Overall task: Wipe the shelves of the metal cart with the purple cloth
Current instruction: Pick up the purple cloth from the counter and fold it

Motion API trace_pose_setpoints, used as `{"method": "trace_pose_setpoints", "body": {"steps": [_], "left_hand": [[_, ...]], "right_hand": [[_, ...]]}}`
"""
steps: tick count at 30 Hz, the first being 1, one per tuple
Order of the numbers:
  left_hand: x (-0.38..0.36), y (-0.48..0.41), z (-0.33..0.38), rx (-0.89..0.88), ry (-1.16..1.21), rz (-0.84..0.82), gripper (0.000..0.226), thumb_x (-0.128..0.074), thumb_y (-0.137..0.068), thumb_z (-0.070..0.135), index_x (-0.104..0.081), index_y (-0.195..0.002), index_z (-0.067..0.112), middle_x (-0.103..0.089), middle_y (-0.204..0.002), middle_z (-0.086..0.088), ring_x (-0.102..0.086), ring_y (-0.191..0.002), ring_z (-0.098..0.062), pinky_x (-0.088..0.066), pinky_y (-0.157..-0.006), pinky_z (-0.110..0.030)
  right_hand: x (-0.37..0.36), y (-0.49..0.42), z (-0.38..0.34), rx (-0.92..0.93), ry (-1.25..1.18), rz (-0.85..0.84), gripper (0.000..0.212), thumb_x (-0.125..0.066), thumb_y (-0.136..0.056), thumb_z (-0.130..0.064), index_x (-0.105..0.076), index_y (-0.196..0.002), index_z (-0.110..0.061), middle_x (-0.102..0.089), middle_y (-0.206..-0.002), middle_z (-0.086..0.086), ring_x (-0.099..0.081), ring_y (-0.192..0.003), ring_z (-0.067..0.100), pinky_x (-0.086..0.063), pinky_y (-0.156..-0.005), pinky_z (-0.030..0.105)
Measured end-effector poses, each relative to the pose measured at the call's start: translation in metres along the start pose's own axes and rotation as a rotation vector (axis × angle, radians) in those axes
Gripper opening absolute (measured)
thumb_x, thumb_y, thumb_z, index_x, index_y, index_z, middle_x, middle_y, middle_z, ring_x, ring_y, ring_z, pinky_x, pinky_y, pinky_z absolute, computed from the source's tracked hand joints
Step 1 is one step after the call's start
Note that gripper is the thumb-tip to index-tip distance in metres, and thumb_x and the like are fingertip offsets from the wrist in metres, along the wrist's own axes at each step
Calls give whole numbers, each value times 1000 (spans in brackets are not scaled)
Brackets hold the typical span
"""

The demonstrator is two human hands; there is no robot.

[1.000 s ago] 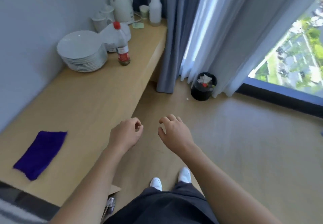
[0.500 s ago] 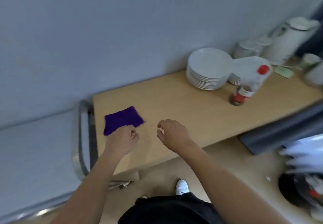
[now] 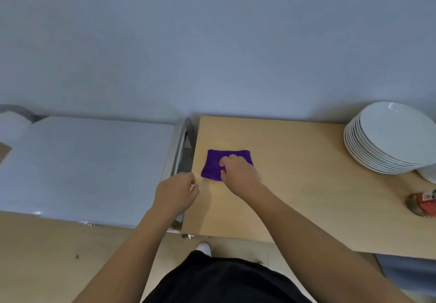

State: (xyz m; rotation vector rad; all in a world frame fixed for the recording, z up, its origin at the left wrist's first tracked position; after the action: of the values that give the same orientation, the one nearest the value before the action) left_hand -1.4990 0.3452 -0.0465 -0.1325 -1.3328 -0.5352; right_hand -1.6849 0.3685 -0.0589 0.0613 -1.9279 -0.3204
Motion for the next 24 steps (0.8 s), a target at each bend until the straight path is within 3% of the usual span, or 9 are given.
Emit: {"method": "trace_pose_setpoints", "body": {"steps": [4,8,13,16,19,24], "left_hand": [[0,-24,-3,-129,-10,-49,21,-46,-95,34,-61,-101,21,-60,-92,8,-56,-78,-10,-46,-65,-26],[-6,-42,-3,-232,6,-61,23,-45,-96,31,-62,-104,19,-61,-95,6,-58,-84,-12,-50,-74,-29],[-23,-59,11,-372,21,-14,30,-51,-94,22,-55,-124,16,-55,-127,-1,-56,-108,-18,-49,-87,-32],[-36,-64,27,-404,-18,-152,55,-57,-92,26,-36,-142,17,-33,-151,-2,-43,-128,-23,-43,-101,-36],[-49,-59,45,-411,-203,-201,64,-63,-86,42,-37,-139,18,-42,-142,-2,-40,-126,-24,-39,-100,-36],[-56,-39,49,-392,-234,-114,42,-59,-89,41,-50,-124,20,-51,-125,-1,-42,-118,-23,-36,-96,-34]], "right_hand": [[-4,-23,16,-118,20,-6,40,-47,-96,-14,-48,-136,-17,-50,-135,4,-44,-125,24,-47,-95,40],[-20,-20,31,-175,76,-96,59,-50,-100,-29,-23,-153,-25,-26,-157,0,-23,-143,23,-43,-102,41],[-29,-3,26,-191,134,-70,73,-60,-94,-34,-19,-153,-24,-29,-154,-4,-29,-138,25,-39,-103,41],[-36,19,24,-213,135,-100,76,-63,-91,-39,-21,-152,-20,-29,-152,0,-29,-135,28,-38,-101,42],[-45,43,26,-258,96,-114,76,-63,-90,-43,-25,-151,-18,-30,-150,3,-30,-133,28,-37,-102,42],[-46,52,27,-248,99,-67,61,-66,-86,-43,-42,-136,-18,-38,-139,6,-35,-126,29,-38,-99,40]]}}
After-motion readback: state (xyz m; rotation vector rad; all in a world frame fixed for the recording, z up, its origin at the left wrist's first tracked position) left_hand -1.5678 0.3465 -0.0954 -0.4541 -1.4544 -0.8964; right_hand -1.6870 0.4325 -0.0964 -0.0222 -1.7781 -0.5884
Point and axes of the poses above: each hand's wrist, its own y-axis away from the middle knuckle, its own x-axis out of the back of the hand, z = x × y, the point moved 1 cm from there along -y, towards the middle knuckle
